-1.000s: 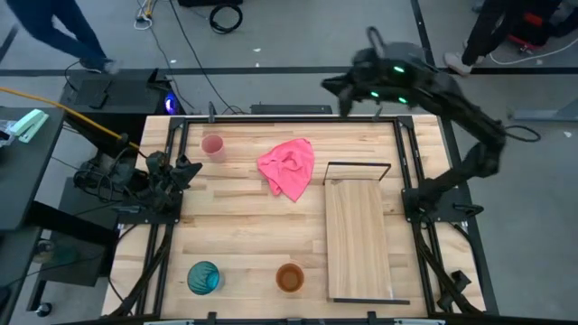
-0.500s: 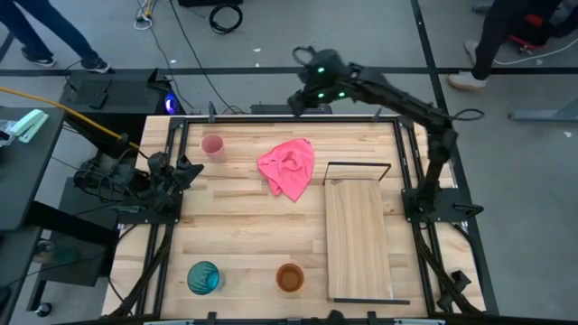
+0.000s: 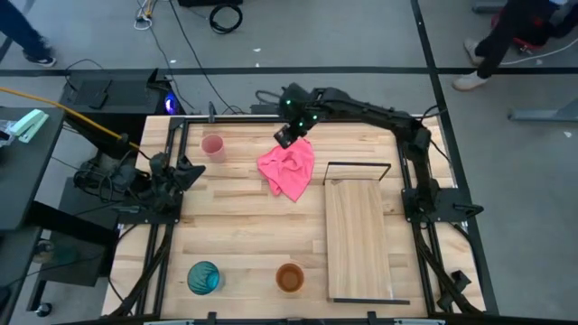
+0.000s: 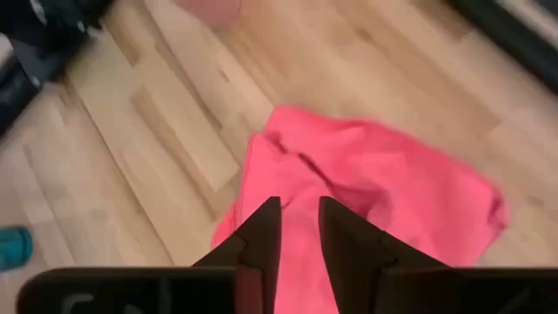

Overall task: Stack small to large cups/mugs on shelf
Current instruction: Move the orange cup to the top right of the table

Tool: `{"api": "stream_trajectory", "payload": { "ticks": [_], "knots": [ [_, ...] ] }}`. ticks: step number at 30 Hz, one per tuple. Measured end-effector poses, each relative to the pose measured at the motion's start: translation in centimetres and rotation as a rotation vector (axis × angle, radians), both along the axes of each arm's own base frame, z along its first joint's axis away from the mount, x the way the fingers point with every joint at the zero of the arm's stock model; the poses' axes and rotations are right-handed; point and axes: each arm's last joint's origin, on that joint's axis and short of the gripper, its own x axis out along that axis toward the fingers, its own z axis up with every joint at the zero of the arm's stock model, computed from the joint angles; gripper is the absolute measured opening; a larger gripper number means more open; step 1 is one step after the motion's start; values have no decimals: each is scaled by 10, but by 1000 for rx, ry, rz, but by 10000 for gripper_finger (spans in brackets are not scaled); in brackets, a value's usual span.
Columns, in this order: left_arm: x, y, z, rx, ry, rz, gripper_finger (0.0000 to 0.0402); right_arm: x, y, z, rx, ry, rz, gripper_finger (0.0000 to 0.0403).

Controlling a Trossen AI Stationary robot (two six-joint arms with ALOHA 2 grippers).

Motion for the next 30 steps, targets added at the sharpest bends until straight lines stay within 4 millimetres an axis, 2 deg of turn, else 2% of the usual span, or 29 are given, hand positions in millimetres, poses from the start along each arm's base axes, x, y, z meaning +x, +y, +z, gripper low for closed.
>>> {"api": "stream_trajectory", "payload": {
  "ticks": [6, 9, 12, 16, 21, 25, 30],
  "knots": [
    [0, 0, -1, 3, 9, 0, 36, 7, 13, -16, 44, 75, 8, 115],
    [0, 0, -1, 3, 9, 0, 38, 8, 25, -15, 49, 96, 37, 117],
    [0, 0, -1, 4, 12, 0, 37, 9, 48, -5, 37, 87, 100, 116],
    [1, 0, -2, 7, 20, 0, 33, 11, 94, 11, 11, 60, 232, 115],
    [1, 0, -3, 10, 30, 0, 35, 7, 164, 25, -50, 33, 492, 115],
    [1, 0, -3, 11, 31, 0, 40, -1, 215, 30, -79, 28, 661, 115],
    [1, 0, -3, 13, 37, 0, 37, -13, 268, 31, -94, 36, 767, 114]
  ]
}}
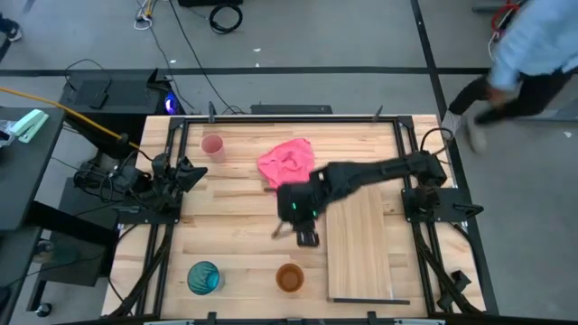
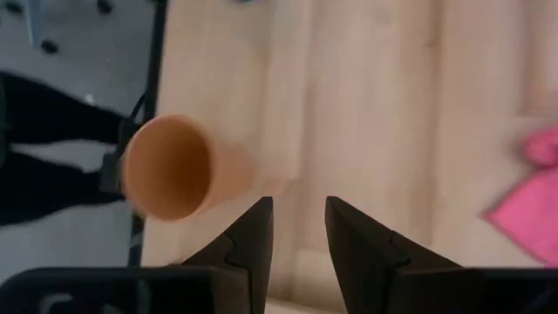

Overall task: Stack small to large cups/mugs on shelf
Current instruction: Move the orange cup to the top right of the table

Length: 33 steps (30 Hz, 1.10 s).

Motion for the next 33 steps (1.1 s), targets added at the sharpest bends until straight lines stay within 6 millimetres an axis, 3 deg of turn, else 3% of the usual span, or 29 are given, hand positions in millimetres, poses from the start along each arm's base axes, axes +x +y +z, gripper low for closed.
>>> {"api": "stream_trajectory", "payload": {
  "ticks": [6, 20, 33],
  "knots": [
    [1, 0, -2, 7, 21, 0, 32, -5, 37, -12, -29, 39, -30, 114],
    [3, -1, -9, 1, 82, -10, 39, 9, 66, -53, -19, 133, -12, 114],
    [3, -1, -9, 2, 88, -10, 44, 20, 76, -71, 17, 130, -5, 114]
  ]
}}
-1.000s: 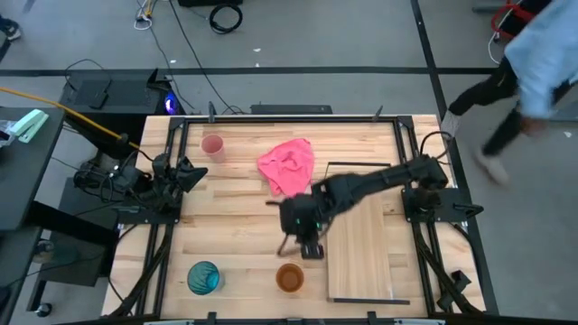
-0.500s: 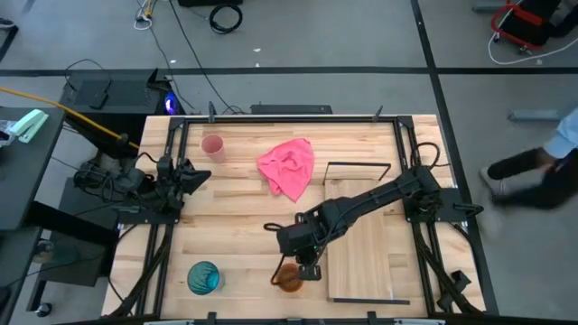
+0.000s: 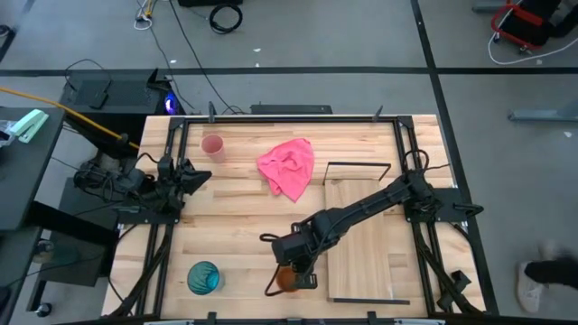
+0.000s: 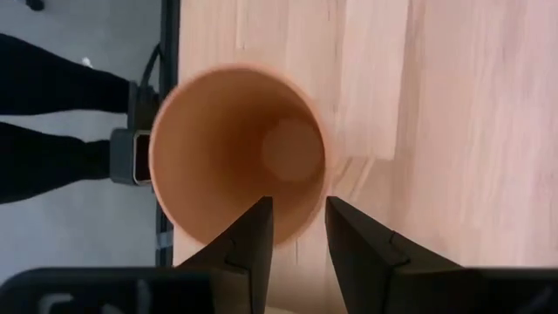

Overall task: Stack small to large cups/mugs on shelf
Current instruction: Move the orange cup to the top right of the table

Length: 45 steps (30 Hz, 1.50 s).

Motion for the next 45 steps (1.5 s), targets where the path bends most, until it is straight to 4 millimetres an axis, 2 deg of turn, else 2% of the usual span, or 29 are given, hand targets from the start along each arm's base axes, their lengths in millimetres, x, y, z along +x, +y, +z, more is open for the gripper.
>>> {"api": "stream_trajectory", "payload": {
  "ticks": [11, 20, 26, 30, 37, 45],
  "knots": [
    [0, 0, -2, -13, 13, -5, 39, 4, -5, -1, -4, -13, -15, 114],
    [1, 0, -2, -10, 19, -5, 35, 2, -10, -24, -11, 41, -21, 114],
    [1, 0, -2, -10, 19, -4, 38, 3, -10, -26, -4, 35, -26, 113],
    [1, 0, -2, -10, 20, -5, 40, 3, -10, -26, 0, 31, -34, 91],
    [1, 0, -2, -9, 20, -4, 28, 6, -15, -26, -2, 26, -36, 12],
    [1, 0, -2, -9, 20, -4, 28, 9, -29, -23, -19, 17, -51, 7]
  ]
}}
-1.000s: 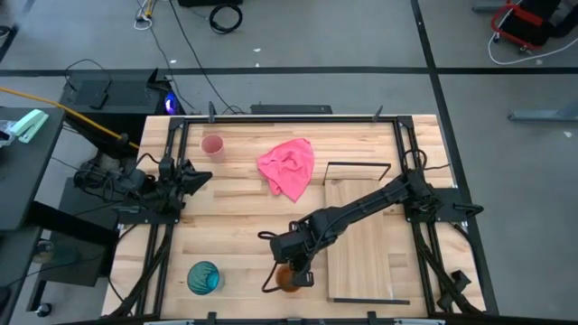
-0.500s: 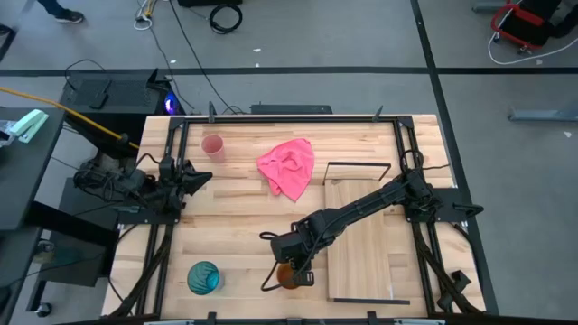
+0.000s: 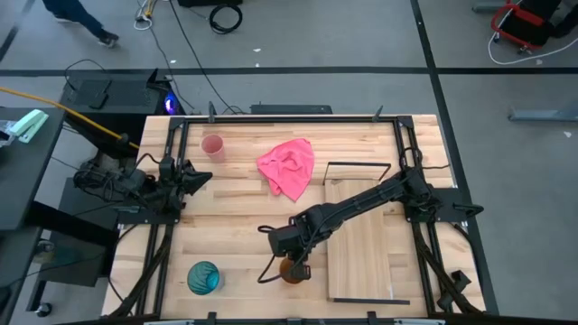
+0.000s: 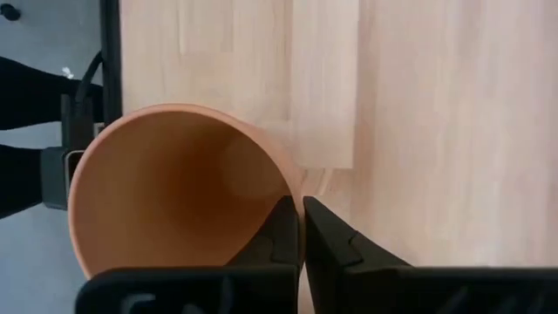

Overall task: Stack small to large cups/mugs on shelf
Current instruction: Move the orange cup to the top right of the table

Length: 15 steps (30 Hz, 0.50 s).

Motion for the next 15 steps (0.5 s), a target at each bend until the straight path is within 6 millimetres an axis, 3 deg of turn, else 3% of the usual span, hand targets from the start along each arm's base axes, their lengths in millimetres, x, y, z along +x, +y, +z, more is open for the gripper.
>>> {"api": "stream_trajectory", "payload": {
  "ticks": [4, 8, 15],
  "knots": [
    [0, 0, 0, -1, -1, 0, 29, 1, -18, 24, 4, -31, -23, 5],
    [0, 0, 0, -1, -4, 0, 23, -4, -44, 64, -57, -90, -44, 4],
    [0, 0, 0, -1, -4, 0, 24, -25, -115, 137, -208, -202, -180, 3]
  ]
}}
